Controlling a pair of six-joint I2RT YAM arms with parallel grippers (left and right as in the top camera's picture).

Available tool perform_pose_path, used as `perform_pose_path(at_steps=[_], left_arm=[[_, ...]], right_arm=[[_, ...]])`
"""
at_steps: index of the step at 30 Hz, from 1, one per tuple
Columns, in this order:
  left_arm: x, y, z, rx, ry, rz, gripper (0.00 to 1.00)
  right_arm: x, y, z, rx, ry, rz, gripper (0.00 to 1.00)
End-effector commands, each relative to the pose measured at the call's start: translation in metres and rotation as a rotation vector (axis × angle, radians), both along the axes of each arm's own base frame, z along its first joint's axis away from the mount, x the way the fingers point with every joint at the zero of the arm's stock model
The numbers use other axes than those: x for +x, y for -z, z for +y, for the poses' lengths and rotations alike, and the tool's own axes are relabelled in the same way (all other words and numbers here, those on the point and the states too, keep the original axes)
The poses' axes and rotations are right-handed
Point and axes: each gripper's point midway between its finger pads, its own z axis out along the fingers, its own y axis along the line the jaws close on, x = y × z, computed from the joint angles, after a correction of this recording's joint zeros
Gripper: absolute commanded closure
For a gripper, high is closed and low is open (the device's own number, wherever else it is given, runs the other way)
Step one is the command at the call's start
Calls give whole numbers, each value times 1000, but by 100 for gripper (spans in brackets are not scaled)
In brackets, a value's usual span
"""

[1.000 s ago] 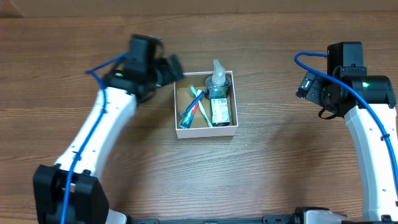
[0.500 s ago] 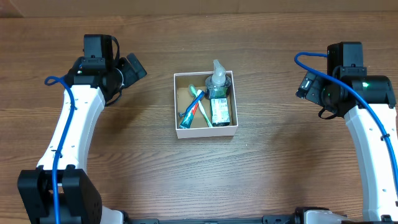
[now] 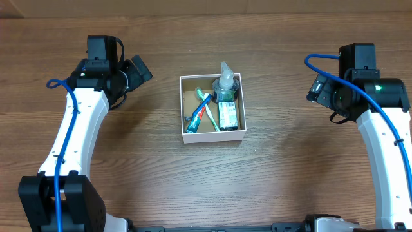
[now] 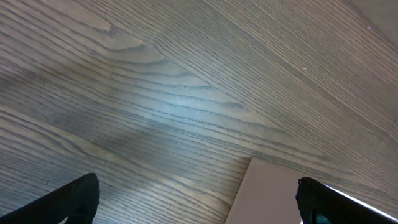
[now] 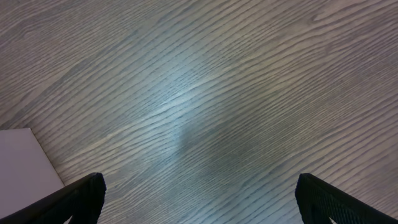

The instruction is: Pack container

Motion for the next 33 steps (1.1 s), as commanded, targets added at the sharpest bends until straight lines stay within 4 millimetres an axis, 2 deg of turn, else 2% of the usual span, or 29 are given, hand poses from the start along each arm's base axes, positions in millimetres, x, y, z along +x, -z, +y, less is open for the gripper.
perform_pose_path(at_steps=[1,7,9,15,19,21,24,25,29,33], left_arm=[[6,-6,2,0,-11,-14,0],[6,-6,2,0,-11,-14,0],[6,-6,2,0,-11,-14,0],[6,-6,2,0,-11,-14,0],[6,-6,2,0,-11,-14,0],[6,-6,2,0,-11,-14,0],[6,-6,2,0,-11,-14,0],[6,-6,2,0,-11,-14,0],[6,-6,2,0,-11,-14,0],[6,-6,2,0,-11,-14,0]], right_arm=[[2,-4,-3,-12,7,-14,0],[1,-6,-3,-13,7,-22,0],[-2,-16,-3,-13,7,-52,0],[-25,-65,2,-15,-7,-223,0],[-58,-112,10,-10,-37,-407,0],[-82,-139,16,-2,-64,-522,0],[-113,-165,21,10,-89,-652,0],[-130,-176,22,17,-100,-715,0],[-177,-205,16,14,-100,-905,0],[-213,-220,10,18,-85,-1061,0]])
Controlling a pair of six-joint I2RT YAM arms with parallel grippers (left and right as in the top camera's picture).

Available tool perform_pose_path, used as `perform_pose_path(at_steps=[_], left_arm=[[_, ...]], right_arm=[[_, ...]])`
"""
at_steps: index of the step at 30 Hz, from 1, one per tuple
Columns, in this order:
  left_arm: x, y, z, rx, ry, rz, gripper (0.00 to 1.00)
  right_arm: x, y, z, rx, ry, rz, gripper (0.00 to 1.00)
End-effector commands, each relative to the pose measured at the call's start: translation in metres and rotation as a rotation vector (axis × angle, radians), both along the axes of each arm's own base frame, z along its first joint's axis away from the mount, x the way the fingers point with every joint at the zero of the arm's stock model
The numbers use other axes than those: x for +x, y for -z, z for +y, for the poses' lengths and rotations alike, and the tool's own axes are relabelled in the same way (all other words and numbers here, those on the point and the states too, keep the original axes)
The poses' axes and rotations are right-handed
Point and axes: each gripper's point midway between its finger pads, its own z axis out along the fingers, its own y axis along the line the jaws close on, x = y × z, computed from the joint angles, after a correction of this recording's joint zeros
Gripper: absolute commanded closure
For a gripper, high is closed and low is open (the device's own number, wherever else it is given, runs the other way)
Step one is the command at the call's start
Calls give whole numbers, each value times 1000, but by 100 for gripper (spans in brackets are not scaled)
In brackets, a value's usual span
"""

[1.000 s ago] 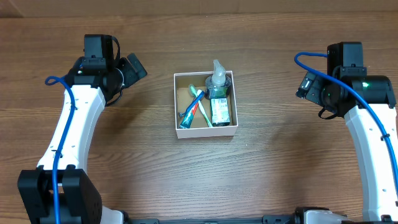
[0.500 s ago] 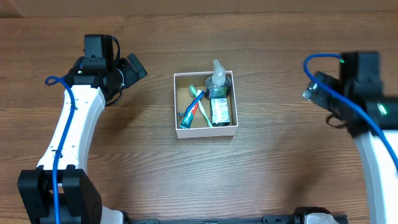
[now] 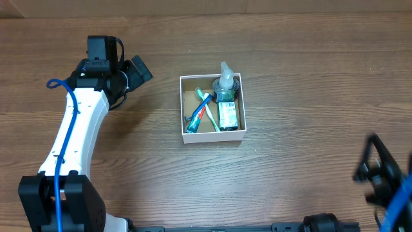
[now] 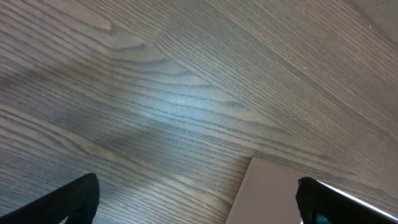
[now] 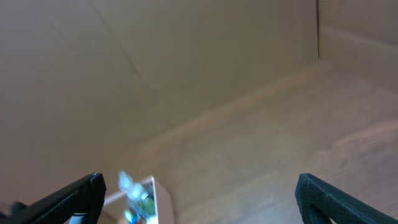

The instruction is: Pack container

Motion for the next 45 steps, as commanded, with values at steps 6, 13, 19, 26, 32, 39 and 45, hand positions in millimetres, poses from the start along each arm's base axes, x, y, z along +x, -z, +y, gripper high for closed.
perform_pose_path(at_steps=[6,13,19,26,32,39,45], left_arm=[[6,-6,3,0,-11,-18,0],[6,-6,2,0,-11,-16,0],[6,-6,3,0,-11,-17,0],[6,-6,3,0,-11,-17,0],[6,-6,3,0,-11,-17,0],[6,-6,3,0,-11,-17,0],[6,-6,3,0,-11,-17,0]], right_arm=[[-21,-27,-4,41,7,-403,0],[19,-17,13,221,-87,-690,0],[58,38,17,483,-108,-661,0],[87,96,20,513,-84,-543,0],[92,116,21,510,-80,-521,0],[103,153,23,499,-70,-458,0],[108,170,27,353,-80,-408,0]])
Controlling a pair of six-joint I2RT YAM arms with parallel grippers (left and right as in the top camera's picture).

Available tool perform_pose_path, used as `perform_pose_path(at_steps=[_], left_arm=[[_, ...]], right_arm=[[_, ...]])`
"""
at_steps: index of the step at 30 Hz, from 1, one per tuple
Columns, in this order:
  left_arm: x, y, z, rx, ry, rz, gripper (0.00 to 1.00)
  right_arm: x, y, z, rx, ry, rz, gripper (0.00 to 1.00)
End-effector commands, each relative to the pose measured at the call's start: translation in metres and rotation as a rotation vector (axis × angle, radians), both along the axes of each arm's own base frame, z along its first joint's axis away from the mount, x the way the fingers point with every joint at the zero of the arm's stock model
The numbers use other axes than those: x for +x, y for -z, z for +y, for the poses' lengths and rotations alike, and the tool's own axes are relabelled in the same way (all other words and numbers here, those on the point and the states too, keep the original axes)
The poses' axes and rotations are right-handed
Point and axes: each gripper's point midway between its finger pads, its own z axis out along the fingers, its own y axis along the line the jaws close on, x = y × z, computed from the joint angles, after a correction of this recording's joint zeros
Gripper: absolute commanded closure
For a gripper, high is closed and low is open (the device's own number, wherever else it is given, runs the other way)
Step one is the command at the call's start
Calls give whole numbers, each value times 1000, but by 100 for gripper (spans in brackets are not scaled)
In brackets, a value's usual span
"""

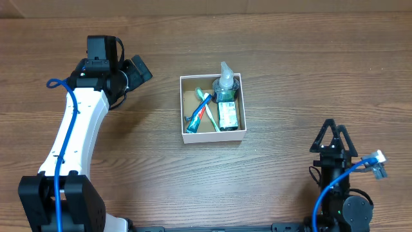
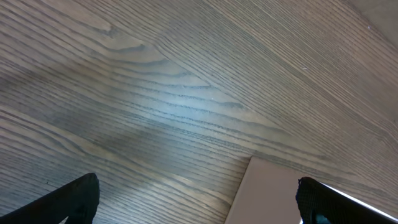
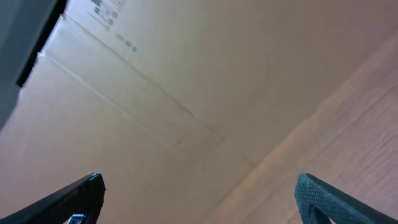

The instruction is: Pack container

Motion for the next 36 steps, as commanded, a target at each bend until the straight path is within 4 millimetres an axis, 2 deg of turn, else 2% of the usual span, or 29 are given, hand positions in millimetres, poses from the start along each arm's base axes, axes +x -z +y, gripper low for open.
perform_pose_path(at_steps=[1,6,9,18,25,36], left_arm=[[6,-5,3,0,-11,-14,0],[6,-5,3,0,-11,-14,0],[6,-5,3,0,-11,-14,0],[6,-5,3,0,-11,-14,0],[6,-5,3,0,-11,-14,0],[6,-5,3,0,-11,-14,0]], right_arm=[[2,7,7,-162,-9,14,0],[4,17,24,-463,-59,31,0],[7,30,30,-591,-77,51,0],[14,73,30,-649,-91,147,0],[14,86,33,-822,-118,179,0],[14,86,31,-1018,-91,173,0]])
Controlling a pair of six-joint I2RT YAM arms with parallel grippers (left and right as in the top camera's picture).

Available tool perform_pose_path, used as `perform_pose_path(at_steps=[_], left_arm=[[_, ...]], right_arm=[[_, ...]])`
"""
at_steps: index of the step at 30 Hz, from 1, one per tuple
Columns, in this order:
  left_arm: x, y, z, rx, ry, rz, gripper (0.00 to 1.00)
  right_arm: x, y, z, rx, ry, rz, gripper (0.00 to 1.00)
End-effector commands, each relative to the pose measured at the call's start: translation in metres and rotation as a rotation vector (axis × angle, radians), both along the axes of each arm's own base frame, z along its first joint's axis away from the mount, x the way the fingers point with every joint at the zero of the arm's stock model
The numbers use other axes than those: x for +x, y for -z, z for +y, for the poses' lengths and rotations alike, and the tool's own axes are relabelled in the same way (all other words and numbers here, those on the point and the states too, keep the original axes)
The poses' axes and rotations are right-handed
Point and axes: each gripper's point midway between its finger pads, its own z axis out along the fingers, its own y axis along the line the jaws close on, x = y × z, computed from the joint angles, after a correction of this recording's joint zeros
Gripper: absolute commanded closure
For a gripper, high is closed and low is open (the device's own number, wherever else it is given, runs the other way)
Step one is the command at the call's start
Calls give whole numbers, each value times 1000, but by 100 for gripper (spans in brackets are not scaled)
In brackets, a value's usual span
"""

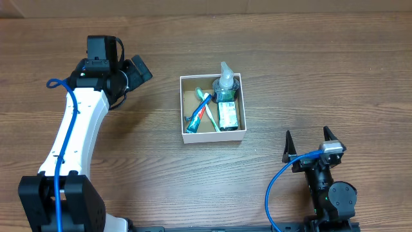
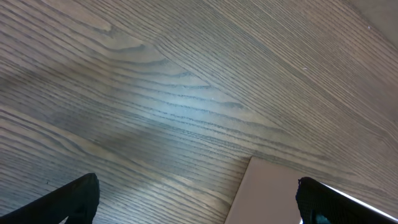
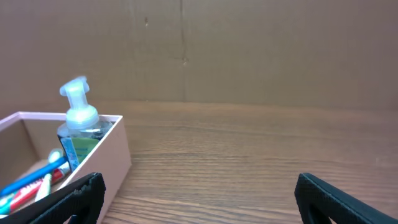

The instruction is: Pack container

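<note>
The white box (image 1: 212,136) stands mid-table, holding a clear pump bottle (image 1: 225,80), a blue toothbrush (image 1: 201,108), a tube and a green-labelled pack (image 1: 226,115). My left gripper (image 1: 138,69) hovers open to the box's upper left; in the left wrist view (image 2: 198,202) nothing lies between its fingertips, and a box corner (image 2: 273,196) shows. My right gripper (image 1: 308,143) sits open, low at the table's near right. The right wrist view (image 3: 198,199) looks level at the box wall (image 3: 115,149) and pump bottle (image 3: 78,124).
A brown cardboard wall (image 3: 249,50) lines the table's far edge. Blue cables run along both arms (image 1: 64,122). Bare wood tabletop (image 1: 309,77) surrounds the box.
My right arm has settled lower at the near right; its wrist camera, which faced up at the cardboard wall, now looks level at the box. The left arm and box contents are unchanged.
My right gripper first hung open over the table to the right of the box, looking down. Then it was at the near right edge, then folded near the bottom right tilted upward, and now rests there level. My left gripper stayed open beside the box throughout.
</note>
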Motion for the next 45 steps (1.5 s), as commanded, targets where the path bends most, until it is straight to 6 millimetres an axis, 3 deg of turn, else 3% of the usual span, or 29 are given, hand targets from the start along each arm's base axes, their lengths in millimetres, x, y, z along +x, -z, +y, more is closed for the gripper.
perform_pose_path(at_steps=[1,39,42,45], left_arm=[[6,-5,2,0,-11,-14,0],[6,-5,3,0,-12,-14,0],[4,-16,3,0,-11,-40,0],[-2,-46,-3,-2,2,-112,0]], right_arm=[[0,1,0,-96,-2,-17,0],[0,1,-1,-101,3,-17,0],[0,1,-1,-101,3,-17,0],[0,1,-1,-101,3,-17,0]])
